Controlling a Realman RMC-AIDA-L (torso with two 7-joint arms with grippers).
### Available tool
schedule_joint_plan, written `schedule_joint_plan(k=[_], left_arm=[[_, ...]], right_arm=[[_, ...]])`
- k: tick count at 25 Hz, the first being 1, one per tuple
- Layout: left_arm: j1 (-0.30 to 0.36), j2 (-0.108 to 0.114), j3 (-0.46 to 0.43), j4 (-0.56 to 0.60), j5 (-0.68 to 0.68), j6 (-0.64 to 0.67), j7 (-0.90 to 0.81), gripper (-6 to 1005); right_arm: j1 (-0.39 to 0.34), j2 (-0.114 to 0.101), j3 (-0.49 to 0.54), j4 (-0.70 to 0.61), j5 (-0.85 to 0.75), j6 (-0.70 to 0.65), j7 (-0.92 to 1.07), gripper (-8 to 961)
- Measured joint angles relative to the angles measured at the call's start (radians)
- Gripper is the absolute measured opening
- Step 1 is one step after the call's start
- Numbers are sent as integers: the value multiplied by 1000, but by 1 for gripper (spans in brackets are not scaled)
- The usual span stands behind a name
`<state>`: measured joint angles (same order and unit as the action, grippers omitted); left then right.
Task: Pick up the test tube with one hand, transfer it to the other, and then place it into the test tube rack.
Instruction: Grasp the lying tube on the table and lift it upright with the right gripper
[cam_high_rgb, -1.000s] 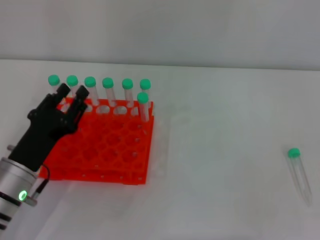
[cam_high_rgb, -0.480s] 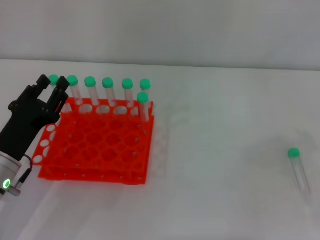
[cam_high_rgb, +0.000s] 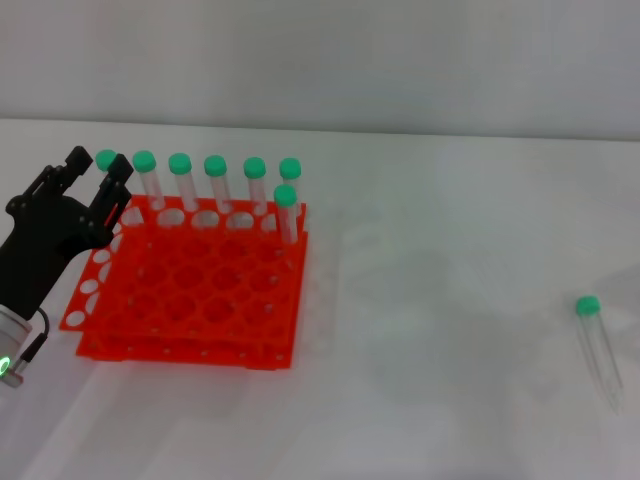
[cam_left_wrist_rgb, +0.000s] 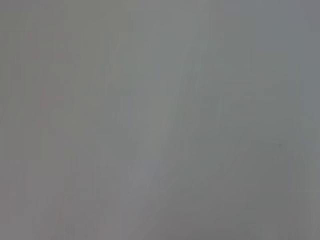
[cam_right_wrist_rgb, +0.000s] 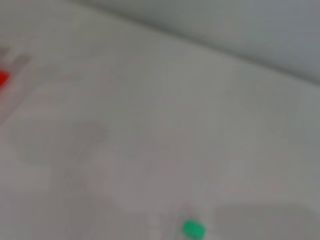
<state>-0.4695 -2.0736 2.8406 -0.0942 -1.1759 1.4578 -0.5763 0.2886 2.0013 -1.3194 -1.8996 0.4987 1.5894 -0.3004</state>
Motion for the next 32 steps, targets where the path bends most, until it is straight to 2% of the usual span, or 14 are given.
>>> schedule_joint_plan(k=[3,8,16,25,32], left_arm=[[0,0,1,-7,2,1,14,503],[-7,1,3,-18,16,1,19,502],[-23,-1,3,-25,35,-4,29,500],[-29,-2,3,-26,39,-16,61,497],[-31,-2,3,-25,39,-16,70,496]], right_arm=[[32,4,-151,39,-71,1,103,787],[70,7,-260,125,-86,-40,168,782],[131,13,-287,270,-74,-93,182,775],[231,12,-282,439,-84,-100,190,766],[281,11,-282,514,-105,-85,198,666]])
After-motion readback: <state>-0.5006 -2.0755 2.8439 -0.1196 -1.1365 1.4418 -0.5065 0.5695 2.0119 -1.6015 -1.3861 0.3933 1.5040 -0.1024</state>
